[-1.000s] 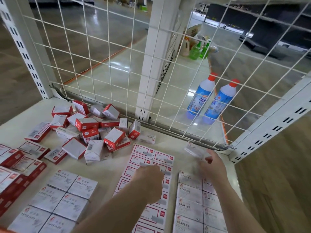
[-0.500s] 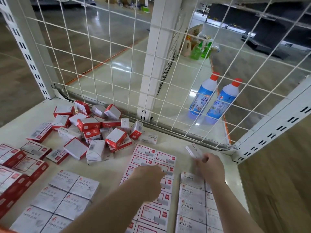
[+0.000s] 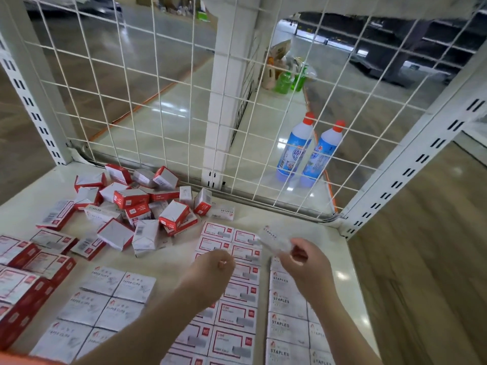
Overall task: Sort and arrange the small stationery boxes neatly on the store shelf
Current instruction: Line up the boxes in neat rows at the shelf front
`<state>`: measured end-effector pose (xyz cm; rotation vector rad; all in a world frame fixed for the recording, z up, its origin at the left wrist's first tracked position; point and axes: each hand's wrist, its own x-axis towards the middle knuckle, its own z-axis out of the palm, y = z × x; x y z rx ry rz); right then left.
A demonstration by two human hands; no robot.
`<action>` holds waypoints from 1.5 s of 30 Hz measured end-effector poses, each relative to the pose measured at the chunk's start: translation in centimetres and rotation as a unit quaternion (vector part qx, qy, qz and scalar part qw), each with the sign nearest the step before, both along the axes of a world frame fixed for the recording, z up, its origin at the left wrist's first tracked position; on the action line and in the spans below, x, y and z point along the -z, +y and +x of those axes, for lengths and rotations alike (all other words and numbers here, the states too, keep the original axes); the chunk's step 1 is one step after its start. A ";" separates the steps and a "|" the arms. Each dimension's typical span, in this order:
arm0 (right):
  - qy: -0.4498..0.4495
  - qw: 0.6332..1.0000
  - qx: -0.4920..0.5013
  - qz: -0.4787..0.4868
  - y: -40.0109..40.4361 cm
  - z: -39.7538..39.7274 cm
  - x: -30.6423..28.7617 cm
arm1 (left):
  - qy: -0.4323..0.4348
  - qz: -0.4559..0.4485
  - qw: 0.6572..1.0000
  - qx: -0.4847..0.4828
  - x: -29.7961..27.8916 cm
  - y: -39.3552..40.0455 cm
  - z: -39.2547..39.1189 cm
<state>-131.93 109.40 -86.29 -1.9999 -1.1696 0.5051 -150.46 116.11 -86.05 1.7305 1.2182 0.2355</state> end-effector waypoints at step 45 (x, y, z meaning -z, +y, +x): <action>-0.026 0.996 -0.067 -0.061 -7.7 -2.5 -3.5 | -0.067 -0.031 0.997 -0.028 -4.1 -5.8 1.1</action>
